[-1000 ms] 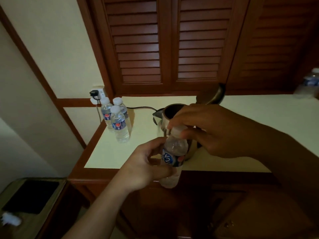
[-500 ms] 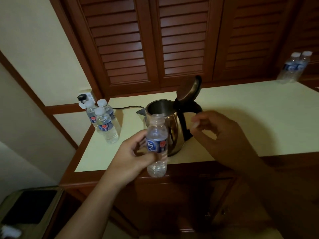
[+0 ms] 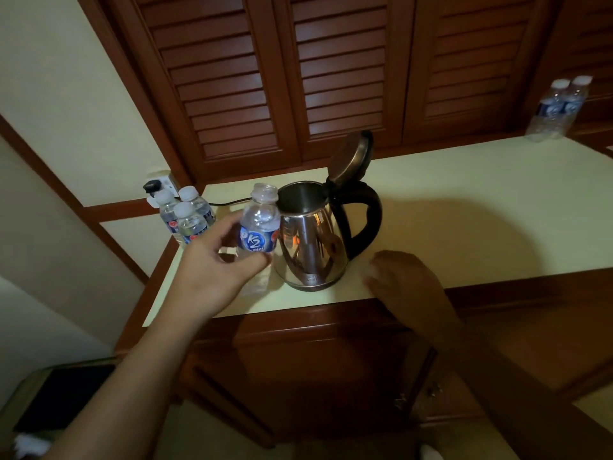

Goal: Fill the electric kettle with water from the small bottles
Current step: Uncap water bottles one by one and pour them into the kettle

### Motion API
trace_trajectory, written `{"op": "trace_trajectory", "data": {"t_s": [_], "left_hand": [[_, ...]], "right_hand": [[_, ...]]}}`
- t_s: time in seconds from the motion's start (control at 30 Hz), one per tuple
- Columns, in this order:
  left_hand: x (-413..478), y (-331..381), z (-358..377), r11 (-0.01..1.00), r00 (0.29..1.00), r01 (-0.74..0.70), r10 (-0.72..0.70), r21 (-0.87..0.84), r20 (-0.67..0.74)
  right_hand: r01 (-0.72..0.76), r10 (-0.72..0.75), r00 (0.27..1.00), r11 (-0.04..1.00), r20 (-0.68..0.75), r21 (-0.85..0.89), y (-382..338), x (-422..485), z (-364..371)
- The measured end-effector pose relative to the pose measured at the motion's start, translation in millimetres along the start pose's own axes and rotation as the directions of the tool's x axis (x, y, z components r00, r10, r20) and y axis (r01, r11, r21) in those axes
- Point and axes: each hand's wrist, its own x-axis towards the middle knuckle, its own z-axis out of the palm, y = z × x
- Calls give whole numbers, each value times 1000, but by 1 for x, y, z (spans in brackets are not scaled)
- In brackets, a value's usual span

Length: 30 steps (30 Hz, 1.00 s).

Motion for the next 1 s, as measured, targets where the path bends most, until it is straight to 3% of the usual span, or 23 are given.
{"op": "trace_trajectory", "data": {"t_s": [0.1, 0.23, 0.5, 0.6, 1.0], "left_hand": [[12, 9, -7, 990, 1000, -9, 10, 137, -4], [33, 20, -15, 925, 992, -105, 121, 365, -23], [71, 21, -26, 569, 943, -263, 322, 779, 83], [76, 20, -25, 474, 930, -277, 350, 836, 110], [85, 28, -19, 312, 868, -320, 476, 894, 145]], "right_hand": [[-108, 121, 988, 985, 97, -135, -2, 3, 0], [-100, 174, 951, 956, 256, -277, 8, 9, 9], [-23, 144, 946, 923, 289, -385, 11, 10, 17], [-10, 137, 945, 920, 296, -391, 11, 11, 18], [34, 90, 954, 915, 287, -402, 13, 10, 20]]}}
